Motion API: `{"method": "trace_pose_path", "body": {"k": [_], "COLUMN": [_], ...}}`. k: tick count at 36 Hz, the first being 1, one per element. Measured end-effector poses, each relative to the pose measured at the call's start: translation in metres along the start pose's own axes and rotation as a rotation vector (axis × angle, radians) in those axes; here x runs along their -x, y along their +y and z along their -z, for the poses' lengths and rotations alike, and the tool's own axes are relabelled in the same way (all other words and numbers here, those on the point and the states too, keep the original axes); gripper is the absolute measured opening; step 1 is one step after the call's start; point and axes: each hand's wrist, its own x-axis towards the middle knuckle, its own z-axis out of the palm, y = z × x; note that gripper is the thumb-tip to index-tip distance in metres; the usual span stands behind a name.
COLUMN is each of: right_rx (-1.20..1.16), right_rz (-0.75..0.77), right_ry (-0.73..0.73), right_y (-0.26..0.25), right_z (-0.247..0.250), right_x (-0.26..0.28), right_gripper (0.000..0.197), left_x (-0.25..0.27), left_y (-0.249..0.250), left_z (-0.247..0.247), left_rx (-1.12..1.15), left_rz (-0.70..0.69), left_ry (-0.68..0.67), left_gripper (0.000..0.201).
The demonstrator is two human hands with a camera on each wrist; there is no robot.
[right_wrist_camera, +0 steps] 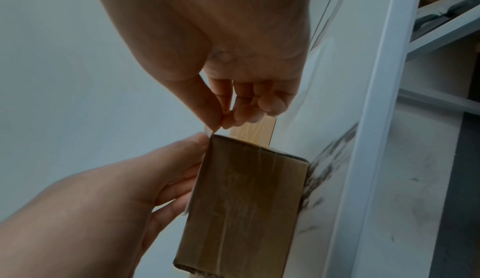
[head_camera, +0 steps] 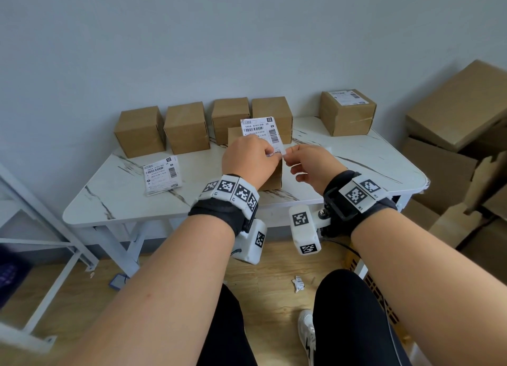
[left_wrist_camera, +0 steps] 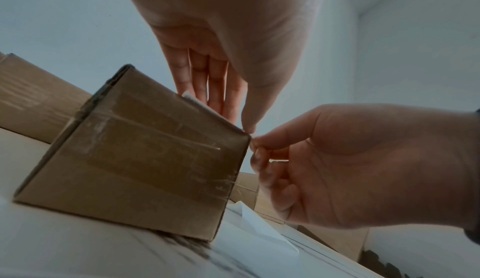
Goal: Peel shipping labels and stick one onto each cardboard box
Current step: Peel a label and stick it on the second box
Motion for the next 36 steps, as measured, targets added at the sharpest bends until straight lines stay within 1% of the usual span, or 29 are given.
{"method": "trace_pose_path", "body": {"k": [1, 3, 4, 8, 11, 14, 16, 18, 19, 21, 24, 27, 30, 33, 36], "right_rx": [0.005, -0.001, -0.016, -0.050, -0.080, -0.106, -0.085, -0.039, -0.023, -0.033, -0.063, -0.018, 0.009, -0.007, -0.025], "right_rz": [0.001, 0.002, 0.007, 0.022, 0.041, 0.055, 0.042, 0.013, 0.001, -0.003, 0.103, 0.184, 0.212, 0.225, 0.230], "right_ry": [0.001, 0.000, 0.000, 0.002, 0.000, 0.007, 0.040, 0.083, 0.093, 0.089, 0.081, 0.087, 0.105, 0.114, 0.124], "right_y": [0.000, 0.001, 0.002, 0.005, 0.008, 0.010, 0.006, -0.001, -0.004, -0.006, 0.001, 0.005, 0.003, 0.001, -0.002], "right_z": [0.000, 0.000, 0.000, 0.002, 0.003, 0.003, 0.001, 0.000, -0.001, 0.000, 0.001, -0.001, -0.003, -0.005, -0.005], "right_x": [0.000, 0.000, 0.001, 0.001, -0.001, -0.001, -0.002, -0.004, -0.005, -0.006, -0.006, -0.005, -0.007, -0.006, -0.005], "right_gripper": [0.014, 0.007, 0.007, 0.009, 0.010, 0.013, 0.014, 0.011, 0.009, 0.012, 0.020, 0.012, 0.013, 0.004, 0.006], "left_x": [0.000, -0.001, -0.001, 0.000, 0.000, 0.000, -0.001, -0.001, -0.001, 0.000, 0.000, 0.000, -0.001, 0.000, 0.002], "left_y": [0.000, 0.000, -0.001, -0.003, 0.000, 0.001, 0.000, 0.000, 0.000, 0.000, -0.001, -0.001, -0.002, -0.003, -0.002], "left_z": [0.000, 0.000, -0.001, -0.002, 0.000, 0.001, 0.001, 0.001, 0.000, -0.001, -0.002, -0.002, -0.003, -0.004, -0.004], "left_rx": [-0.003, -0.017, -0.031, -0.067, -0.057, -0.057, -0.051, -0.047, -0.045, -0.042, -0.028, -0.006, 0.021, 0.035, 0.068], "left_rz": [-0.006, -0.024, -0.033, -0.062, -0.047, -0.024, -0.017, -0.015, -0.016, -0.021, -0.015, 0.011, 0.039, 0.032, 0.026], "left_ry": [0.002, 0.009, 0.012, 0.021, 0.040, 0.046, 0.051, 0.059, 0.064, 0.076, 0.092, 0.100, 0.093, 0.092, 0.103], "left_gripper": [0.026, 0.027, 0.028, 0.028, 0.021, 0.023, 0.020, 0.016, 0.015, 0.013, 0.014, 0.014, 0.014, 0.015, 0.015]}}
